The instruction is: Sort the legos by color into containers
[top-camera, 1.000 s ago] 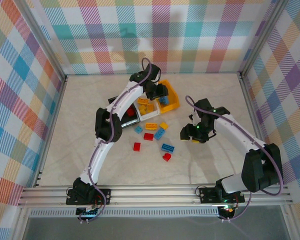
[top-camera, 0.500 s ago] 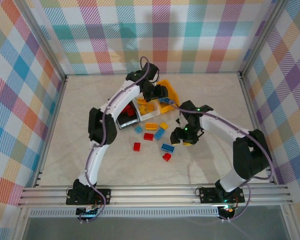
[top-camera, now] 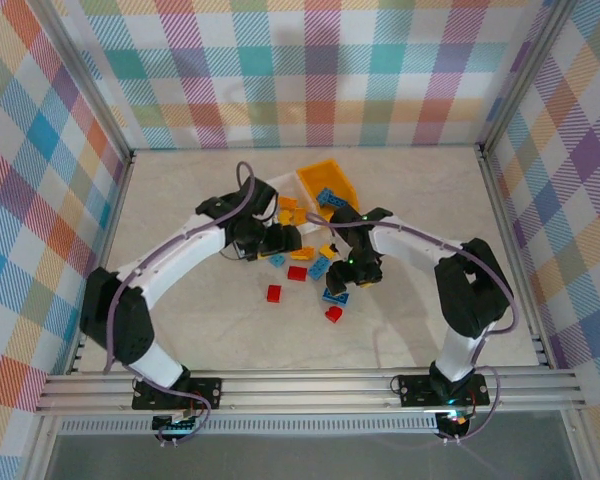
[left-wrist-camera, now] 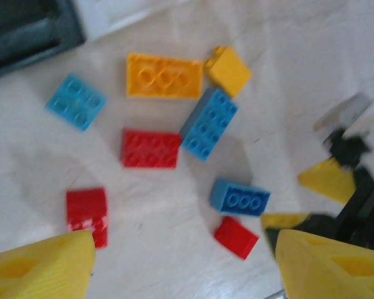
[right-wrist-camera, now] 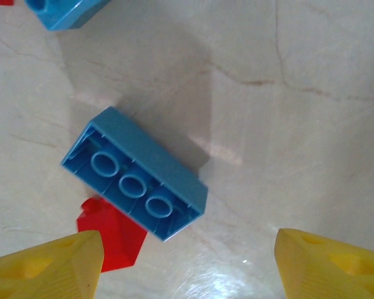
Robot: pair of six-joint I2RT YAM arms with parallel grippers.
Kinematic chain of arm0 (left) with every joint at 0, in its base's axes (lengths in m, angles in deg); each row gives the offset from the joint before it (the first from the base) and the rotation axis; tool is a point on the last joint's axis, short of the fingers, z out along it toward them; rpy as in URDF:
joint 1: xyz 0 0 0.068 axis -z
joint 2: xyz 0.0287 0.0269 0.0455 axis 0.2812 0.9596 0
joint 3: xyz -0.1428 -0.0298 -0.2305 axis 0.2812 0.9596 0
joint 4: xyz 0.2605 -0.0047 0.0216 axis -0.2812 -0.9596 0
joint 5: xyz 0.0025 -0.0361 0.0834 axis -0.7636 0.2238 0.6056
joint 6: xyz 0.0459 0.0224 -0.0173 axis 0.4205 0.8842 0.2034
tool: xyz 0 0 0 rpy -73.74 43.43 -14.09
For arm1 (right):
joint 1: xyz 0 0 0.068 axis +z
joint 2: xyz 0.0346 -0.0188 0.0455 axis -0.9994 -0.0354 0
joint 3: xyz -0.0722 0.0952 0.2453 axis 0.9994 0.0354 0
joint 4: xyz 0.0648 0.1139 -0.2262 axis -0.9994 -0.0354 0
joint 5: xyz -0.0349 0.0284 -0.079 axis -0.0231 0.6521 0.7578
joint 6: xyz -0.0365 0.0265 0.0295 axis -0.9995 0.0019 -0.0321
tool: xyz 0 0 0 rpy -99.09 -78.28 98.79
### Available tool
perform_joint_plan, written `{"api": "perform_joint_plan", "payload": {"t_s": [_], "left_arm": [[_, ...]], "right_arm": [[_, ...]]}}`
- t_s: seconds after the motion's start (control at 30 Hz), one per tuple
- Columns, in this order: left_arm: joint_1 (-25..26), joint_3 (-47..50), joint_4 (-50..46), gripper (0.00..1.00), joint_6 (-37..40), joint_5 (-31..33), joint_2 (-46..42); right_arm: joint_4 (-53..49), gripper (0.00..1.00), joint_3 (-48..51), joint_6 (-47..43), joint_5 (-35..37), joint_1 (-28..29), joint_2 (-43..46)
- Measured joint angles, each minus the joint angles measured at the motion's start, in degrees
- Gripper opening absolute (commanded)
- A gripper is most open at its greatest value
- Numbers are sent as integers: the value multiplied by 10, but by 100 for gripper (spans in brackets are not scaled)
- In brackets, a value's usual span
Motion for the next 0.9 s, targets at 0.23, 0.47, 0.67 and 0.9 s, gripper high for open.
{"api": "perform_joint_plan", "payload": {"t_s": [0.23, 0.47, 0.67, 0.9], "left_arm": [[0, 69, 8, 78, -30, 21, -85], [-3, 70, 9, 78, -34, 28, -89], [-8, 70, 8, 78, -31, 29, -89], [-15, 78, 4, 78, -27, 27, -90]], "right_arm": [[-1, 73, -18, -61, 17, 21, -30], [2, 72, -47, -79, 12, 45, -50], [4, 72, -54, -87, 21, 49, -89], [3, 69, -83, -91, 58, 49, -124]]}}
